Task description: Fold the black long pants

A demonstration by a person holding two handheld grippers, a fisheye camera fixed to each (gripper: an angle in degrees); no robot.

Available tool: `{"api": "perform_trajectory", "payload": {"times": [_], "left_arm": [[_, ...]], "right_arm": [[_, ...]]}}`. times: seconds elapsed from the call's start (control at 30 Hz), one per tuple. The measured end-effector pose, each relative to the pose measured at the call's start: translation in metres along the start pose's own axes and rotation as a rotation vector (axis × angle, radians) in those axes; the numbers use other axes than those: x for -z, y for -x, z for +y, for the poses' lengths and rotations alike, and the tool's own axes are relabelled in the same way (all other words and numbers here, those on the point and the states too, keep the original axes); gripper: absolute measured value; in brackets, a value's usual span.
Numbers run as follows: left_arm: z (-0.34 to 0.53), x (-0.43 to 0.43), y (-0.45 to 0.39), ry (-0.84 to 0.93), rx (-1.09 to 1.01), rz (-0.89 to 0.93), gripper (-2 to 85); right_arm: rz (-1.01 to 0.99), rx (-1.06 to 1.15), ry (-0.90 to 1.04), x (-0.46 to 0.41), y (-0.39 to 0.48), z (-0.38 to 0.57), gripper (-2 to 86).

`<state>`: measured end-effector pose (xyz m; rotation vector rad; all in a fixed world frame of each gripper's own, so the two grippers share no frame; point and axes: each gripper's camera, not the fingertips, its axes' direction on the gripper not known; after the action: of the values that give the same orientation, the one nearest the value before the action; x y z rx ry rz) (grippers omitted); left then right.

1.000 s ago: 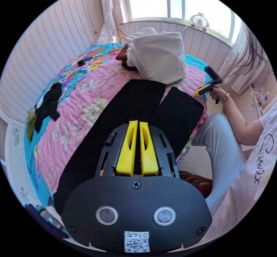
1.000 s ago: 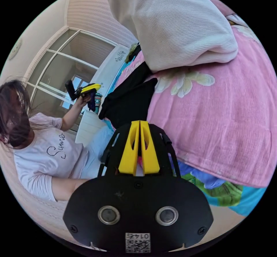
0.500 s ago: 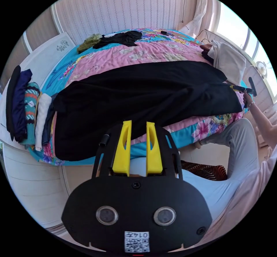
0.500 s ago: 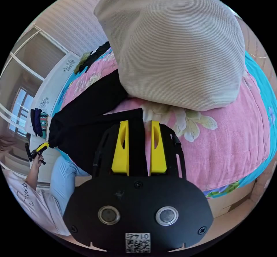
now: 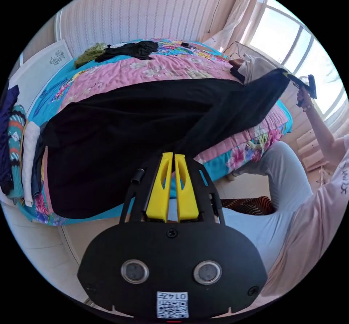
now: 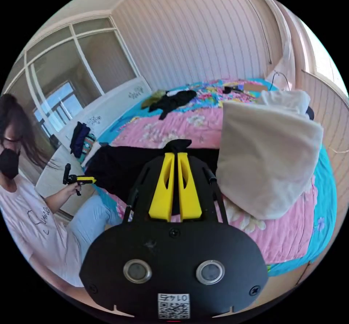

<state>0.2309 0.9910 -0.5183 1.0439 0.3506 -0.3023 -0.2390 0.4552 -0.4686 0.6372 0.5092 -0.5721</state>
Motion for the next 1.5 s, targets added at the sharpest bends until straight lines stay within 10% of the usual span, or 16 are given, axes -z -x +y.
{"api": "perform_trajectory", "payload": {"times": [0.57, 0.73, 0.83, 1.2, 1.5], "left_arm": [[-0.052, 0.159, 0.004, 0.068, 0.087, 0.233, -0.8], [-0.010, 0.276, 0.059, -0.143, 0.431, 0.043, -0.5], [0.034, 0.331, 0.107, -0.260, 0.710, -0.095, 0.1], [0.047, 0.425, 0.214, -0.525, 1.016, -0.128, 10.8], [0.022, 0.444, 0.250, -0.557, 1.055, 0.038, 6.9]], "right_arm": [[0.215, -0.545, 0.597, -0.136, -0.036, 0.193, 3.0], [0.512, -0.520, 0.544, -0.140, 0.005, 0.145, 5.1], [0.569, -0.207, 0.481, -0.199, 0.084, 0.063, 5.9], [-0.323, 0.599, 0.690, -0.726, 0.580, -0.145, 11.7], [-0.293, 0.902, 0.830, -0.936, 0.845, -0.108, 13.7]]}}
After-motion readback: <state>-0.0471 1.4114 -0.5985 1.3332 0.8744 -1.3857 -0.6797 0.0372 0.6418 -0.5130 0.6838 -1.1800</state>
